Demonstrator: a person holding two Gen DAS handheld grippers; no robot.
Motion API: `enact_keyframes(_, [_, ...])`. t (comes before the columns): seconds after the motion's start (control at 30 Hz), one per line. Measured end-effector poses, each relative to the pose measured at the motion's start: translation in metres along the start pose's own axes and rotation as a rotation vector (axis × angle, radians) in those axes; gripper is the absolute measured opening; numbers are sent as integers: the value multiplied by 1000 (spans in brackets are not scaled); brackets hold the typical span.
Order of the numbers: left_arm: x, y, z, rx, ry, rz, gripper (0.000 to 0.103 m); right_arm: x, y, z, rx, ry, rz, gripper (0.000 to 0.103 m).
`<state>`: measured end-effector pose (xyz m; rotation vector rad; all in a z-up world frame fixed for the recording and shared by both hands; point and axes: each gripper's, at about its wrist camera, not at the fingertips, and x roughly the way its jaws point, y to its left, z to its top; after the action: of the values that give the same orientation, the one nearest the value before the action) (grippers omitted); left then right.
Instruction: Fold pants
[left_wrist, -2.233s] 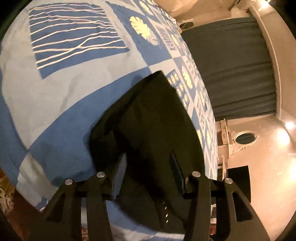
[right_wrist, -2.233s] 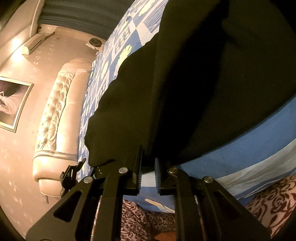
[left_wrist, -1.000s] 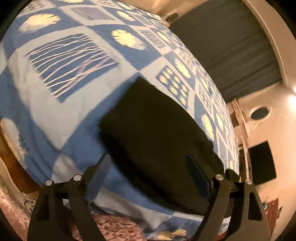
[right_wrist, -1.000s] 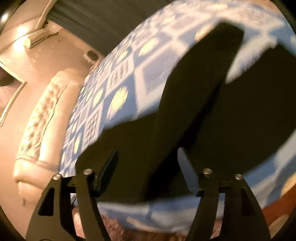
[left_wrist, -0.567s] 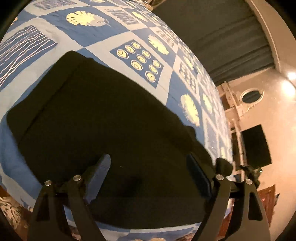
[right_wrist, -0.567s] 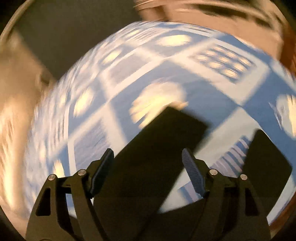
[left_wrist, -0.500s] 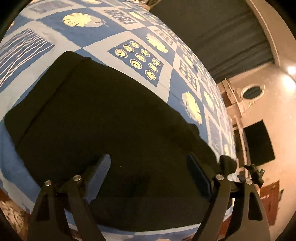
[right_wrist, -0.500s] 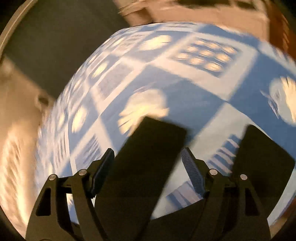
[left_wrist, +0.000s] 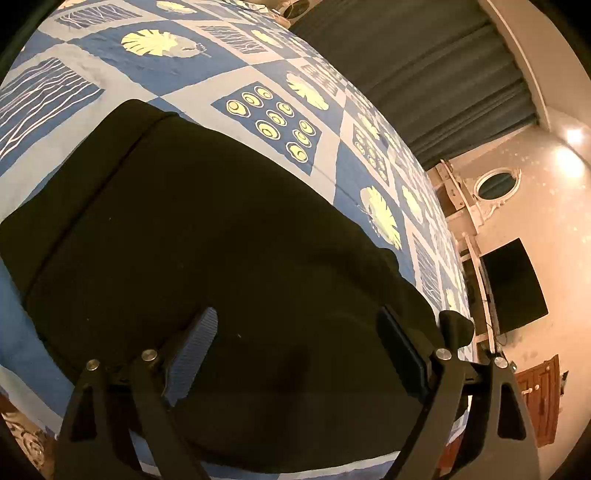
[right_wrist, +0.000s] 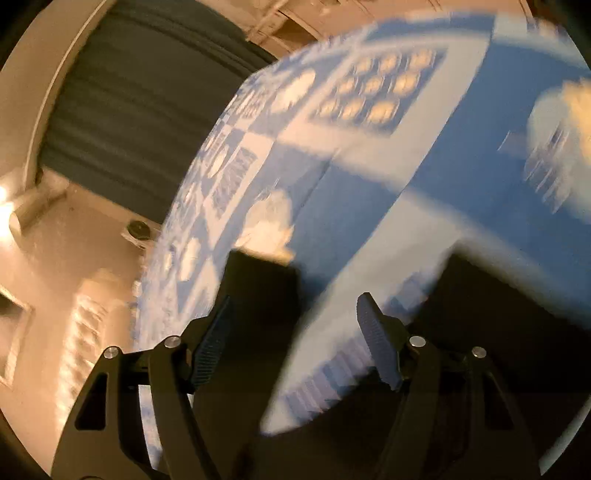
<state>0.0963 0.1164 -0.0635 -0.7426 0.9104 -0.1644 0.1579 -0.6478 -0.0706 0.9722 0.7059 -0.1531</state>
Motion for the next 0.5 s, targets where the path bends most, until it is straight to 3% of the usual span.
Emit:
enact_keyframes(0.1, [2, -2, -1, 11, -6, 14, 88, -23, -22, 25, -102, 30, -109, 69])
enact_keyframes(0.23, [2, -5, -2, 16, -15, 31, 88, -23, -53, 37, -206, 210, -191, 69])
enact_keyframes(0.3, [3, -5, -3, 11, -23, 39, 88, -18, -56, 32, -283, 273, -212, 63])
enact_keyframes(0.33, [3, -6, -3, 9, -27, 43, 88, -19, -55, 29, -308, 273, -226, 56])
enact_keyframes(0.37, [4, -6, -3, 9, -30, 47, 89, -19, -52, 25, -348, 279, -248, 42])
enact_keyframes(0.43, [4, -7, -4, 8, -41, 61, 89, -16, -47, 17, -401, 319, -242, 22])
enact_keyframes(0.47, [5, -8, -4, 8, -44, 68, 90, -16, -43, 11, -435, 333, -242, 15])
enact_keyframes(0.5, [5, -10, -4, 9, -49, 76, 91, -18, -42, 9, -441, 339, -226, 15])
